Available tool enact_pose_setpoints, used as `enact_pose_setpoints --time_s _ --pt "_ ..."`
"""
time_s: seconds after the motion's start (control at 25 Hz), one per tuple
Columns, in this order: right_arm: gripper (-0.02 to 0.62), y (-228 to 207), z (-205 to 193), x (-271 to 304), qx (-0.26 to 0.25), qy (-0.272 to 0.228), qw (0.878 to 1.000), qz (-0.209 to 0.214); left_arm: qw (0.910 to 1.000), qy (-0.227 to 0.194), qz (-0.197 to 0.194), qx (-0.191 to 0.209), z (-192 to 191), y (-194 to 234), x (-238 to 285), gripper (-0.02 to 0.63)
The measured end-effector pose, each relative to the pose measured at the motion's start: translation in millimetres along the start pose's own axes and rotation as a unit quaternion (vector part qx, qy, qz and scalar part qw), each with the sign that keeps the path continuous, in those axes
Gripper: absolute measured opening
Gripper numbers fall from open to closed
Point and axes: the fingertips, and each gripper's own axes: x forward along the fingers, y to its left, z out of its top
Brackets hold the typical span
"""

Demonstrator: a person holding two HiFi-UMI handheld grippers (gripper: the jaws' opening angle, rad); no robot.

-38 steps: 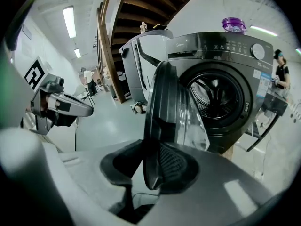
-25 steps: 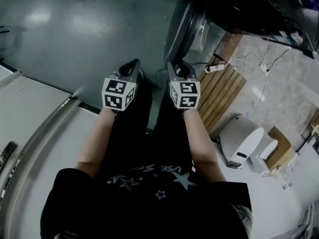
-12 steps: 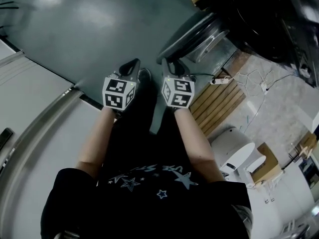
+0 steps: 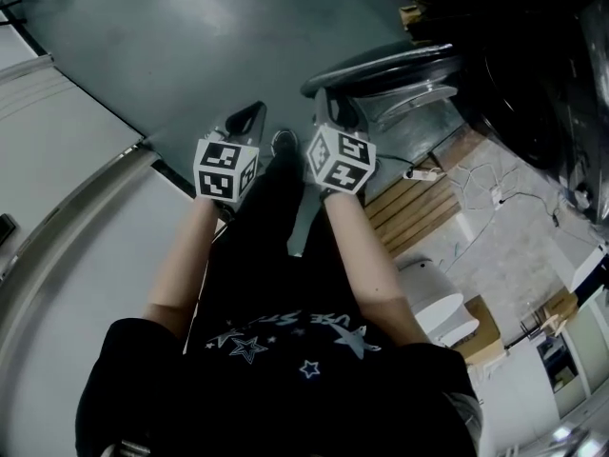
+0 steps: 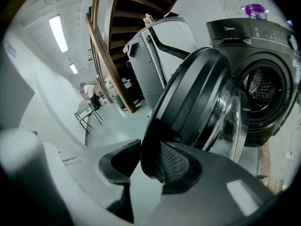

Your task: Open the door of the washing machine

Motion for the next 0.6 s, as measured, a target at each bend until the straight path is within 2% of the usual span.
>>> enact_pose_setpoints --time_s 0.2,0.6 --pt "0.133 14.2 20.1 27.7 0.008 -0.015 1.000 -0.007 0.9997 0.003 0.016 -0.019 -5.9 23.4 -2.5 0.012" --pt "0.113 42.3 60.3 81.6 -0.011 -0.038 0.999 0.004 0.9981 0.002 0.037 -0.049 -13.7 59.6 -9.9 0.011"
